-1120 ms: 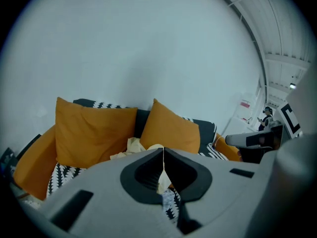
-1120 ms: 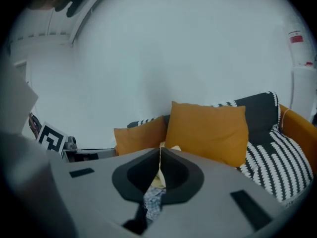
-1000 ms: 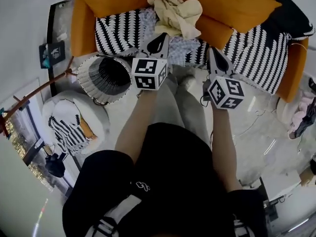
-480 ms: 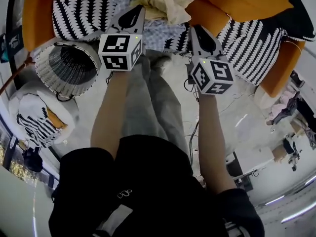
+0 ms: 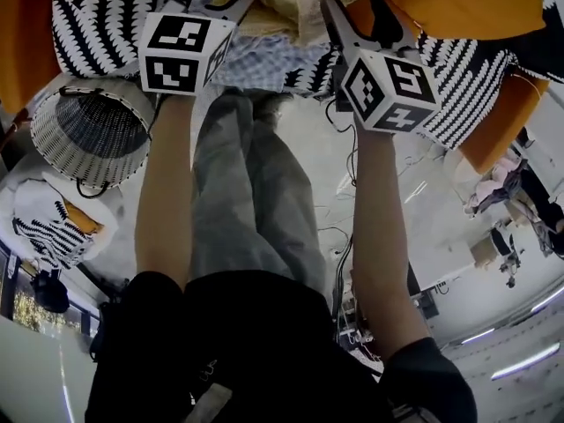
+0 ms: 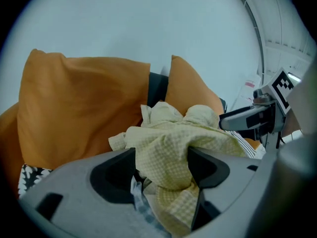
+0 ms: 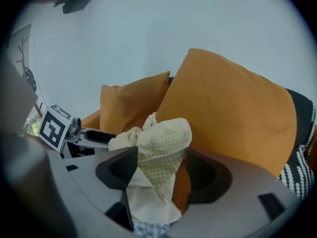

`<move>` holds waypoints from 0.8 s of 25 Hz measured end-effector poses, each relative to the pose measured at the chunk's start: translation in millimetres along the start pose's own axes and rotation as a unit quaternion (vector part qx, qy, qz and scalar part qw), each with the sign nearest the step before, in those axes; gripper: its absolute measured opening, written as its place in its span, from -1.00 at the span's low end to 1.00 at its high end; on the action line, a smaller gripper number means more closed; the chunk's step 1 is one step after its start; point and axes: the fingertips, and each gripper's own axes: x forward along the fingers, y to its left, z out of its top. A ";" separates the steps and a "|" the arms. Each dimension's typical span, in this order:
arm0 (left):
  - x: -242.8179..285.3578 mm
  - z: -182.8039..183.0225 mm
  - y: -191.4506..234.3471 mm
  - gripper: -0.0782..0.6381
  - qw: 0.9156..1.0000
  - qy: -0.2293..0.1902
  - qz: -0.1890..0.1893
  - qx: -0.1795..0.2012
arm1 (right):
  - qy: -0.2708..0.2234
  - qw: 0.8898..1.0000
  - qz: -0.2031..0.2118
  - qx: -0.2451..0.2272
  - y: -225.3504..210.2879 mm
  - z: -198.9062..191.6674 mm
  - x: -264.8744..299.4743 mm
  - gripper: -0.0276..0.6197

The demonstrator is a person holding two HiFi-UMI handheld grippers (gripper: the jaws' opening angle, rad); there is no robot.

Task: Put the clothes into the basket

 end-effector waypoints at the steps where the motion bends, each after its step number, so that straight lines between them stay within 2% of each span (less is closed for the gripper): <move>1: 8.1 -2.3 3.7 0.06 1.000 0.005 -0.005 0.002 | 0.003 1.000 0.000 -0.005 -0.3 -1.2 8.0 -0.08; 9: 54.8 -12.6 1.5 0.07 0.998 0.034 -0.040 0.017 | 0.044 0.999 -0.009 -0.023 -4.6 -22.2 47.5 -0.07; 11: 62.7 -15.6 1.5 0.06 0.998 0.039 -0.050 0.001 | 0.057 0.998 -0.005 -0.019 -3.8 -27.5 54.4 -0.07; 13: 70.5 -19.6 -0.4 0.05 0.996 0.052 -0.068 -0.027 | 0.066 0.998 0.002 -0.015 -1.3 -31.1 58.7 -0.15; 17: 72.2 -22.3 -9.2 -0.21 0.991 0.064 -0.108 -0.035 | 0.071 0.997 0.002 -0.008 3.9 -37.9 65.3 -0.31; 20: 63.5 -21.9 -17.3 -0.46 0.991 0.060 -0.115 -0.028 | 0.074 0.997 0.013 0.003 9.4 -41.7 60.9 -0.50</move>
